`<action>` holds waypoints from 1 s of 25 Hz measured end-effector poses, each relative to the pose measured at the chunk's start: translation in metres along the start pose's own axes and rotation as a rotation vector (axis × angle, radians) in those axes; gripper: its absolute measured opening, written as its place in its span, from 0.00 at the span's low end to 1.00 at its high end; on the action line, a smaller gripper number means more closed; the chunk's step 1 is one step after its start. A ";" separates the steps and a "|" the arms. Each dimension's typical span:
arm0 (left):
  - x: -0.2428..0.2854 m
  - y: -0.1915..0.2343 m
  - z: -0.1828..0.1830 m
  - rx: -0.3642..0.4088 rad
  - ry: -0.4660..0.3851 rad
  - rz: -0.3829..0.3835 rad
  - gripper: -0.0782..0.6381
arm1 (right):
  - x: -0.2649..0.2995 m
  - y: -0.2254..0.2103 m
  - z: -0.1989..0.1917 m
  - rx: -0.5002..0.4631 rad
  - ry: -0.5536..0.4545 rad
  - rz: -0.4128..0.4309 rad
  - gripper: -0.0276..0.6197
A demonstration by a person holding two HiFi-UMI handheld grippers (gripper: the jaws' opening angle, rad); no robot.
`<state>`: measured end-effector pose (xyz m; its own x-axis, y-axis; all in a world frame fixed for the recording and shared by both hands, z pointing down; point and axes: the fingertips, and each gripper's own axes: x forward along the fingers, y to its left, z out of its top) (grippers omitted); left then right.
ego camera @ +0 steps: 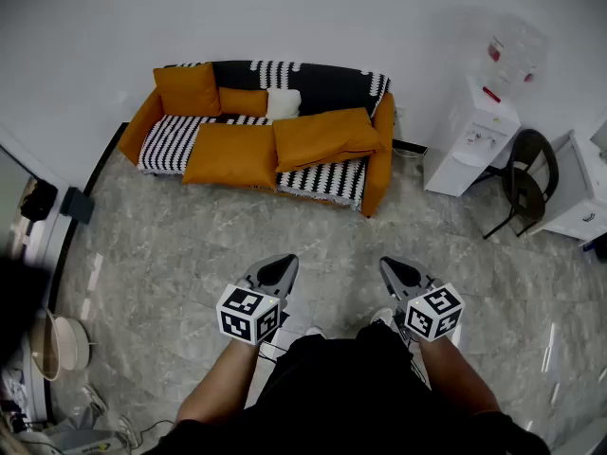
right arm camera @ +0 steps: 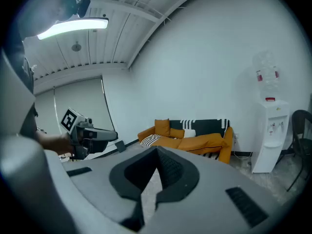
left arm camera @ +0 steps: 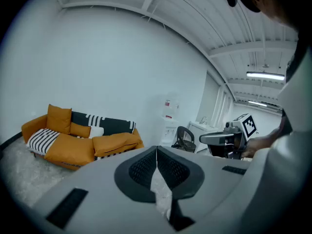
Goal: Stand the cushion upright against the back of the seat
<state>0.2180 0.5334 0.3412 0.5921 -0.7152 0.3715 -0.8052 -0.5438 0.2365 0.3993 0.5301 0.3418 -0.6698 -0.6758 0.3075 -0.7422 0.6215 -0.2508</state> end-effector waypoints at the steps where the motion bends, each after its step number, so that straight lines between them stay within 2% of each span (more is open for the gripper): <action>1: -0.001 0.000 0.000 0.001 -0.002 -0.001 0.13 | 0.000 0.002 0.000 -0.001 -0.001 0.002 0.10; 13: -0.001 0.000 -0.008 -0.005 0.012 0.001 0.13 | 0.000 0.006 0.002 0.002 -0.019 0.009 0.10; 18: -0.002 0.001 -0.010 -0.007 0.010 -0.001 0.13 | 0.003 0.014 0.004 0.013 -0.051 0.038 0.10; 25: -0.001 0.002 -0.009 0.000 0.004 0.000 0.13 | 0.008 0.017 -0.003 -0.009 -0.023 0.032 0.10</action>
<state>0.2150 0.5371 0.3492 0.5922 -0.7134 0.3747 -0.8050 -0.5440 0.2366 0.3815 0.5364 0.3426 -0.6940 -0.6642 0.2780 -0.7199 0.6468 -0.2518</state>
